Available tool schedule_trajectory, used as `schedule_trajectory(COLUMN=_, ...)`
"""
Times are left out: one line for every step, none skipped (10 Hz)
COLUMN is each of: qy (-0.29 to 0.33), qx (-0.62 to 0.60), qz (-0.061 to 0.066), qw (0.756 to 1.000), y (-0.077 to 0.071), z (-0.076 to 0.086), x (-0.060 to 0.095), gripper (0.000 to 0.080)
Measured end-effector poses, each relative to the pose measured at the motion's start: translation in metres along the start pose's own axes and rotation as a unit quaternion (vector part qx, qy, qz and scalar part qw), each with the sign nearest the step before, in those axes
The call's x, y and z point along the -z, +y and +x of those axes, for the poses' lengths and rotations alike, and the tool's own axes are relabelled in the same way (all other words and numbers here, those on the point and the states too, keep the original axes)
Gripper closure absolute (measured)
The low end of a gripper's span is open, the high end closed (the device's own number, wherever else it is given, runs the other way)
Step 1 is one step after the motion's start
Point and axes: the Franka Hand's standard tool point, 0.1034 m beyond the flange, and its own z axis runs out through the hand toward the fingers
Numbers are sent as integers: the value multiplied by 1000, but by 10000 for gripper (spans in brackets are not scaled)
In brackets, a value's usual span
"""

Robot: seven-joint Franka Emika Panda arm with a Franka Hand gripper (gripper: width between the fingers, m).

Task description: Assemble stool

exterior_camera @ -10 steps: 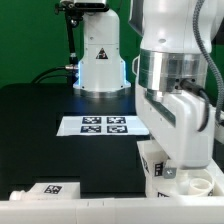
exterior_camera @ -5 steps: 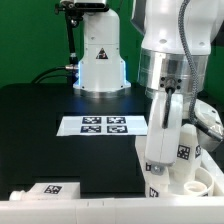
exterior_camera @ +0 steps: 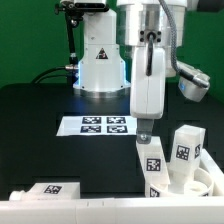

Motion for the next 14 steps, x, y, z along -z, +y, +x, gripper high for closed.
schedule_trajectory(qy=1, qx=5, qz=-2, qw=1000, y=1, z=-2, x=-3, gripper=154)
schedule_trajectory(qy=1, qx=5, qz=-2, qw=1000, y=2, z=-1, x=-3, gripper=151)
schedule_trajectory(qy=1, qx=6, qz=-2, qw=1000, y=2, z=-2, x=-3, gripper=151)
schedule_trajectory(qy=1, qx=17, qz=-1, qw=1000, y=1, z=0, x=-3, gripper=151)
schedule_trajectory(qy=-4, qx=53, qz=7, qw=999, y=-1, z=14, x=1, gripper=151)
schedule_trajectory(qy=-4, qx=76, qz=15, qw=997, y=0, z=35, x=4, gripper=151)
schedule_trajectory(qy=0, qx=100, qz=18, qw=995, y=-1, z=54, x=4, gripper=151)
schedule_trajectory(qy=6, qx=120, qz=17, qw=993, y=-3, z=71, x=-1, gripper=151)
schedule_trajectory(qy=10, qx=124, qz=34, qw=992, y=-9, z=84, x=-7, gripper=151)
schedule_trajectory(qy=8, qx=120, qz=31, qw=992, y=-7, z=81, x=-8, gripper=151)
schedule_trajectory(qy=8, qx=125, qz=31, qw=992, y=-7, z=79, x=-8, gripper=151)
schedule_trajectory(qy=9, qx=125, qz=31, qw=992, y=-7, z=79, x=-8, gripper=151)
schedule_trajectory(qy=6, qx=132, qz=38, qw=991, y=-7, z=88, x=-12, gripper=151)
schedule_trajectory(qy=-2, qx=113, qz=41, qw=993, y=-4, z=109, x=-24, gripper=151)
